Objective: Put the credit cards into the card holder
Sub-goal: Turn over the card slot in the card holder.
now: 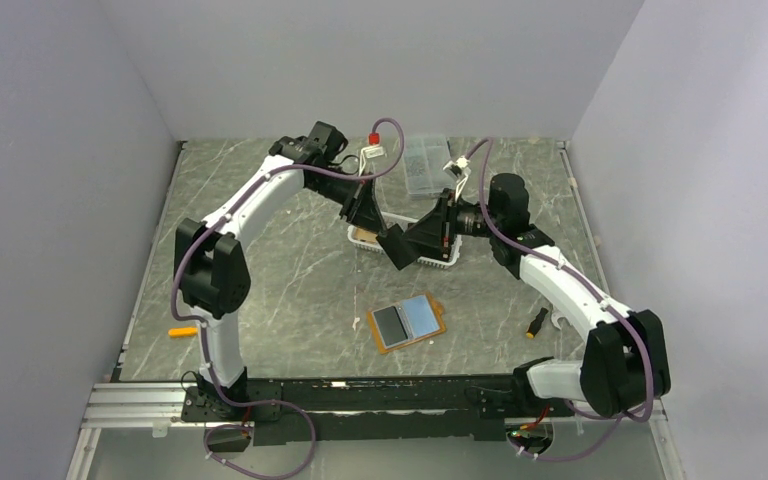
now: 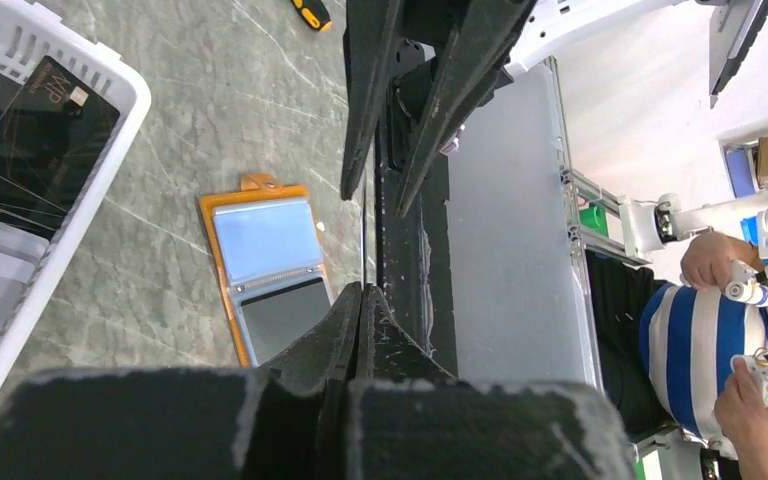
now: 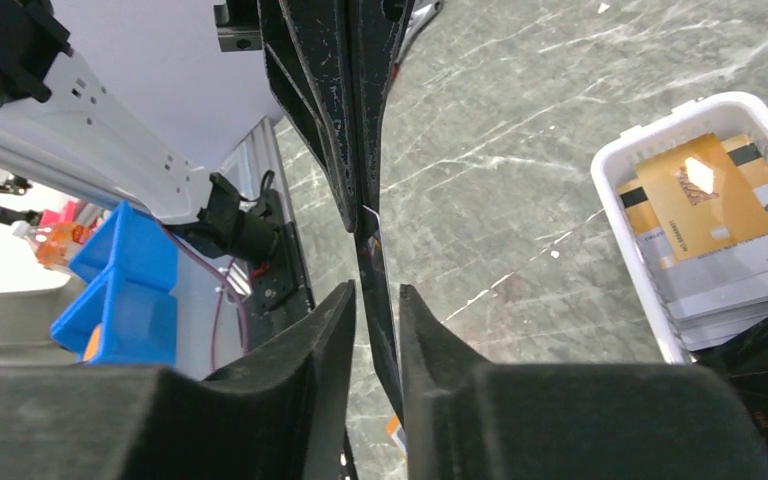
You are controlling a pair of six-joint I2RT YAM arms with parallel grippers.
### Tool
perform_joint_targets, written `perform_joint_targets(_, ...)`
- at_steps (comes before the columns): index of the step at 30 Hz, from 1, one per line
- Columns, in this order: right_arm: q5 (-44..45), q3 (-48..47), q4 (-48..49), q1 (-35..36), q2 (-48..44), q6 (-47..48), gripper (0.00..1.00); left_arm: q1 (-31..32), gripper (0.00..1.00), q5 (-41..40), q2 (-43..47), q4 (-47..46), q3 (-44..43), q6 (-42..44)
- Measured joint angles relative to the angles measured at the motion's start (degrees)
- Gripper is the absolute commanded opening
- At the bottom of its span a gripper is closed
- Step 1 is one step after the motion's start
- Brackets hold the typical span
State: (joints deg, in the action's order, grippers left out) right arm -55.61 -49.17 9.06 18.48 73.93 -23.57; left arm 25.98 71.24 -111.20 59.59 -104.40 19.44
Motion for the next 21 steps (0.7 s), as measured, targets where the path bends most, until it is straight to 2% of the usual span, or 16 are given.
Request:
perform_joint_targets(10,-1.77,0.57,-0.92,2.29,-1.16,-1.66,0.17,0.04,0.00,0.52,3.32,0.96,1.49,0.66)
perform_joint_targets(11,-1.99,0.98,-0.87,2.56,-1.33,-2.05,0.11,0.11,0.00,0.55,3.65,0.90,1.70,0.61)
perform_joint_targets(12,-2.08,1.40,-0.85,2.84,-1.55,-2.29,0.00,0.11,0.00,0.55,3.91,0.90,1.90,0.61)
perform_joint_targets(15,-2.54,2.56,-0.39,3.34,-2.01,-3.67,0.00,0.13,0.00,0.46,4.13,1.20,2.08,0.76)
perform_joint_targets(16,-2.54,2.73,-0.35,3.39,-2.14,-3.89,0.00,0.15,0.03,0.46,4.13,1.22,2.23,0.83)
perform_joint_targets(19,-1.99,3.10,-1.05,3.45,-3.02,-4.39,0.00,0.33,0.23,0.42,4.13,1.01,2.78,0.81)
perform_joint_targets(21,-0.85,3.10,-2.89,3.61,-3.89,-4.17,0.00,0.37,0.41,-0.48,4.42,0.37,3.76,0.55)
